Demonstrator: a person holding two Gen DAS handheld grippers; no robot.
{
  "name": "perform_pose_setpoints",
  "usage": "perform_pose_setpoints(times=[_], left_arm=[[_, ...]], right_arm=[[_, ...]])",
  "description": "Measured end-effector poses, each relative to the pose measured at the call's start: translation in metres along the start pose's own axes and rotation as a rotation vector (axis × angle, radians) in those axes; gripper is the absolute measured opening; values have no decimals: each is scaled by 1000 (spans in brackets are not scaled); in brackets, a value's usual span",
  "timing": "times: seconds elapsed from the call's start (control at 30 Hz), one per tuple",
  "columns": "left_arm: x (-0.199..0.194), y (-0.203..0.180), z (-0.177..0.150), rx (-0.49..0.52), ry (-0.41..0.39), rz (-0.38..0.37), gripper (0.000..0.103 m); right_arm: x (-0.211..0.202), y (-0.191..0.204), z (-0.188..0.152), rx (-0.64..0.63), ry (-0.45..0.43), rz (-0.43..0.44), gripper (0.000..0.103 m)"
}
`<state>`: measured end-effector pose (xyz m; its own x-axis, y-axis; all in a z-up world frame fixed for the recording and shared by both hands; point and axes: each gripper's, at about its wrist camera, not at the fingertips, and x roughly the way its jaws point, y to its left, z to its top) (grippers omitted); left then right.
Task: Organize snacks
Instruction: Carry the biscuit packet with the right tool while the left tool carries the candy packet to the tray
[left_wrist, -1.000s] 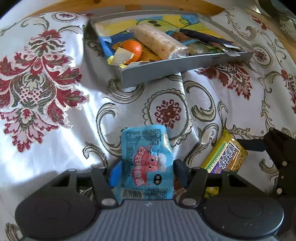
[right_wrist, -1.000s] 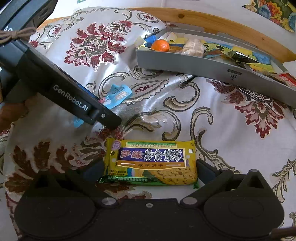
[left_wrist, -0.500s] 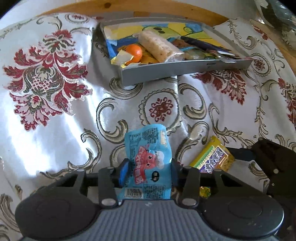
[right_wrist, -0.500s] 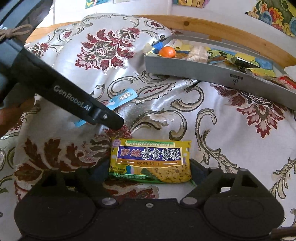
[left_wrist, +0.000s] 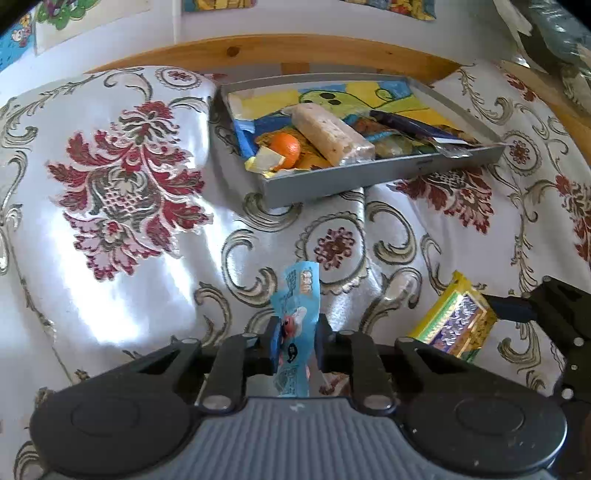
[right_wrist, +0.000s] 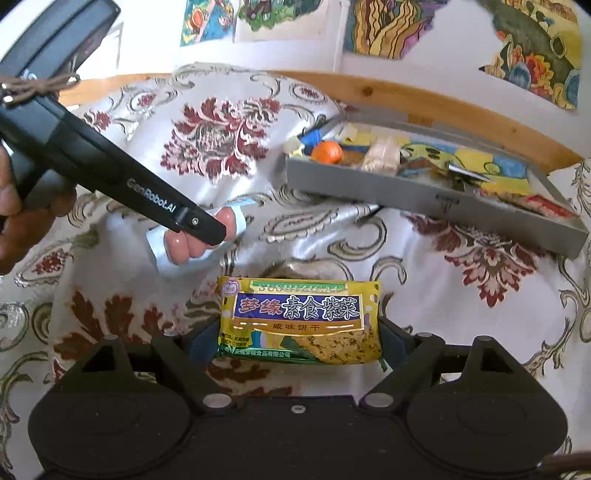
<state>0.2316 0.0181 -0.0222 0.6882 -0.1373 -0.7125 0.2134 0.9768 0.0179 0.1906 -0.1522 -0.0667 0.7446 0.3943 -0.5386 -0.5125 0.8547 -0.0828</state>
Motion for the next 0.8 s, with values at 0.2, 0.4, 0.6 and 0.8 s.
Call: perform_pose_setpoints(times=[0.2,0.4,0.6,0.8], left_arm=[[-6,1,5,-8,-2,-16,15],[-19,-5,19,-12,-54,-35,15],[-28,-5,55,-24,-139,-46,15],[-17,-8,100,-25,-208,-33,15]], right_arm=[[-5,-1,4,-4,-26,-1,87],[-15,-7,18,-34,-91,-24,87],[-16,-29,57,-78,-170,-63,88],[8,-62,102,-103,-179,-104,88]])
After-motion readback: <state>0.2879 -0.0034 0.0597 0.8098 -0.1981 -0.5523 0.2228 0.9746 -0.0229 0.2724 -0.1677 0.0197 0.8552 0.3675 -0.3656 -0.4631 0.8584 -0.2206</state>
